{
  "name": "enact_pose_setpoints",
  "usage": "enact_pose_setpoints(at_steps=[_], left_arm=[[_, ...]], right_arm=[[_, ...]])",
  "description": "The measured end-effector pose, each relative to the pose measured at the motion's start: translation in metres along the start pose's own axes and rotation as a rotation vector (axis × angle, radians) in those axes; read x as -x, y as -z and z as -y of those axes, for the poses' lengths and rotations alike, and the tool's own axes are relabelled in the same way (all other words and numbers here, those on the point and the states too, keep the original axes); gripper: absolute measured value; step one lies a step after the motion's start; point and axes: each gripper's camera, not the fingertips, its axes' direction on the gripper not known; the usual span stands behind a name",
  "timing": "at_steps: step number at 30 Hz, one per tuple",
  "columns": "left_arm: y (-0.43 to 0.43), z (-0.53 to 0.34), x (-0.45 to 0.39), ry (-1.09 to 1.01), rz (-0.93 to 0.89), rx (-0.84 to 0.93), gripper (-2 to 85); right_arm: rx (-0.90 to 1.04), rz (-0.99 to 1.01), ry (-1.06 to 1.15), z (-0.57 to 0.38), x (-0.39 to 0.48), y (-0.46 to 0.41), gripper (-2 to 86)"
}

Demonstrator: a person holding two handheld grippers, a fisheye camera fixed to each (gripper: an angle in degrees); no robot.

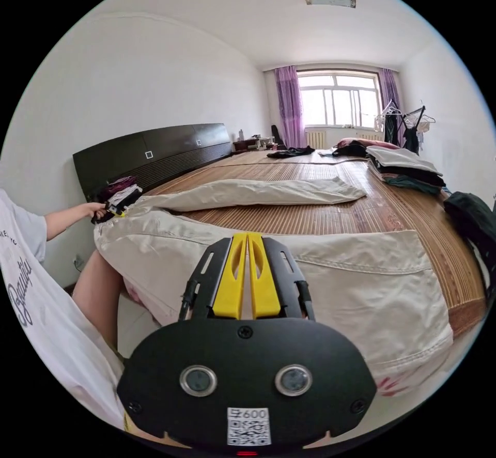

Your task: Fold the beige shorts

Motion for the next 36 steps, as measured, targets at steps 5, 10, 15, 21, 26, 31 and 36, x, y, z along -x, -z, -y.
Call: enact_pose_setpoints(at_steps=[5,10,15,21,26,31,36], left_arm=[[-0.014,0.0,0.005,0.008,-0.015,-0.037,2.8],[0.004,-0.002,0.011,0.203,0.077,-0.16,2.9],[0.031,-0.007,-0.016,0.124,0.121,-0.236,4.9],[-0.079,0.007,-0.033,-0.055,0.064,-0.007,1.2],[-0.135,0.038,-0.051,-0.158,0.256,0.044,0.5],[-0.169,0.092,-0.064,-0.241,0.42,0.072,0.5],[-0.193,0.085,-0.041,-0.144,0.476,-0.174,0.6]], right_arm=[[0.102,-0.086,0.087,-0.003,0.027,-0.06,-0.8],[0.17,-0.1,0.231,-0.001,0.079,-0.141,-0.8],[0.403,-0.136,0.383,-0.013,0.144,-0.264,-0.8],[0.576,-0.301,0.544,-0.04,0.16,-0.361,-0.8],[0.614,-0.473,0.665,-0.072,0.167,-0.403,-0.8],[0.57,-0.533,0.586,-0.076,0.142,-0.435,-0.8],[0.452,-0.392,0.364,-0.068,0.074,-0.427,-0.8]])
